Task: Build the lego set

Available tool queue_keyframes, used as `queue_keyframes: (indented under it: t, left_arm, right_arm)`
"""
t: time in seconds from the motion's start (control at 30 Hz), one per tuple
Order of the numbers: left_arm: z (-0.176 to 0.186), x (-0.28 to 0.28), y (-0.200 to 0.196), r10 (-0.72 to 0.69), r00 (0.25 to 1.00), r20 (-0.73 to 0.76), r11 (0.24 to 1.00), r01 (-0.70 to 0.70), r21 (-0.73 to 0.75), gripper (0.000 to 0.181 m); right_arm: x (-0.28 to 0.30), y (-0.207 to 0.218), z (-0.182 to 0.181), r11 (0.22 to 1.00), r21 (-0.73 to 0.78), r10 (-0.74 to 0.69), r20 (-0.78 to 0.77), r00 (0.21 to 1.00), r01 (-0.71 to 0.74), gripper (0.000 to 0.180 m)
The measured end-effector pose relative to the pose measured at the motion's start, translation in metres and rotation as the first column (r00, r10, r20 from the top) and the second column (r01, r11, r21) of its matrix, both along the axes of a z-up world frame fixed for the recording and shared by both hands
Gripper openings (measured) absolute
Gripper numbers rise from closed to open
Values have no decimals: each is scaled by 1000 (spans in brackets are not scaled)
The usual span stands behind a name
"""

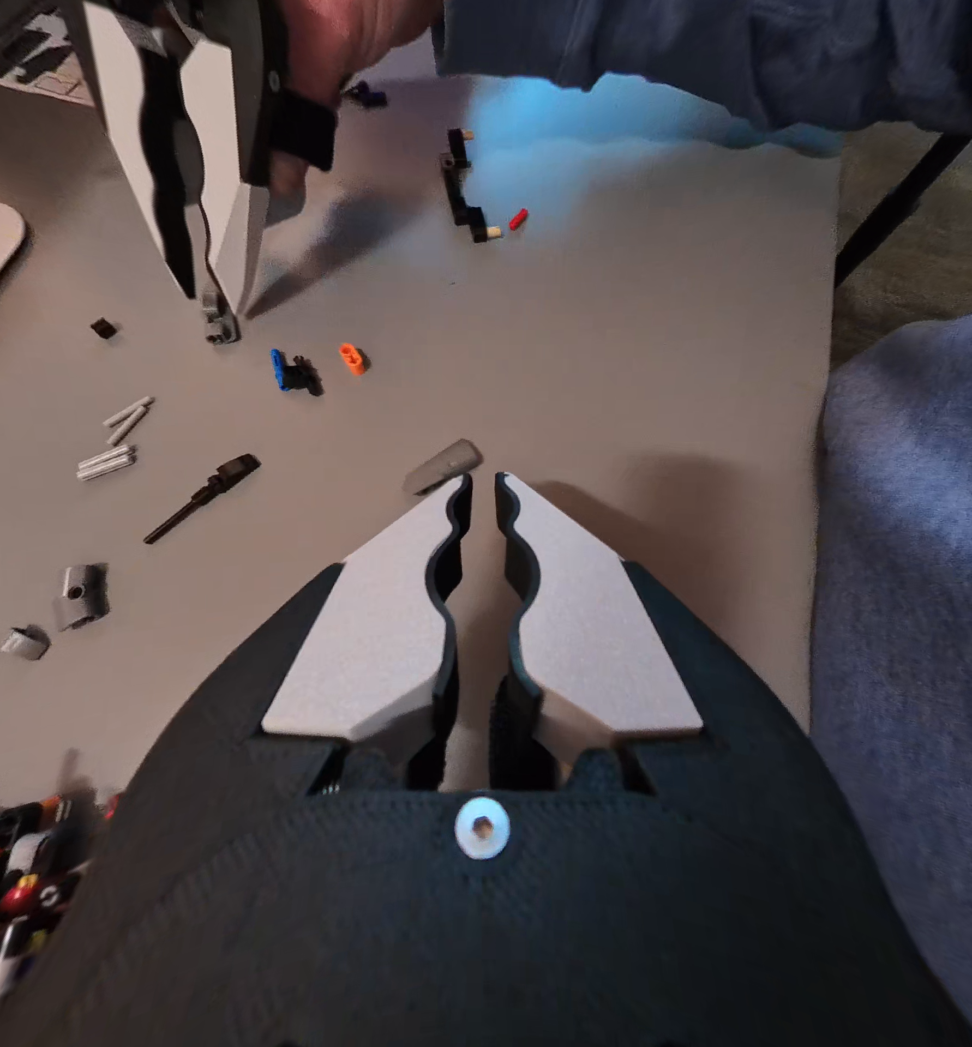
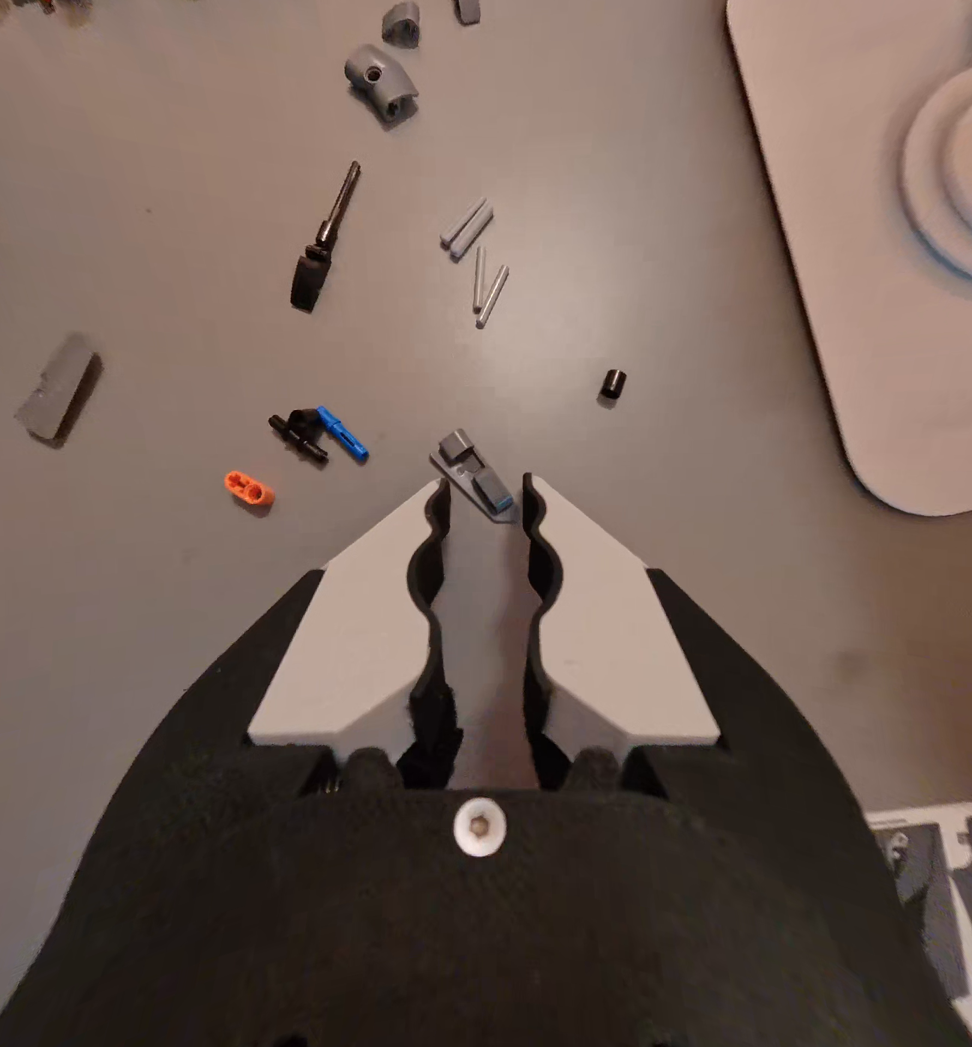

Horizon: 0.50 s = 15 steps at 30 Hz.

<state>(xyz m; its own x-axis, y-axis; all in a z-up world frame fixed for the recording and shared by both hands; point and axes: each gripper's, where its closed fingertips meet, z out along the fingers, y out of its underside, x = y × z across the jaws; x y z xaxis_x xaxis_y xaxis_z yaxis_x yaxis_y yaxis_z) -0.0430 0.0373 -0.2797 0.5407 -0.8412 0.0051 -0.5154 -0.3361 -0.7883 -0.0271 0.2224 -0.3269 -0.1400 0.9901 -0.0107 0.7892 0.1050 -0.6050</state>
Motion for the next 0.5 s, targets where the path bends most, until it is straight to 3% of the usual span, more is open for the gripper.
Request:
queue_keyframes:
  t: [0.07,0.23,0.43,0.5]
  left_arm:
    - [1,-3,6,0,1000,0,1000,0,7,6]
    - [3,-13,35,71,997,-9,997,-70,34,8]
    - [22,-14,81,169,981,93,985,-172,29,25]
    - [29,-4,86,134,977,164,991,-133,-18,30]
  right_arm:
    - [-1,1,-4,1000,-24,-7,0,1000,7,11]
    - [0,-5,4,1000,-25,-13,-72,997,11,8]
    - [0,-46,59,969,246,55,-222,974,1,6]
    - [1,-65,80,927,374,113,-242,964,-15,6]
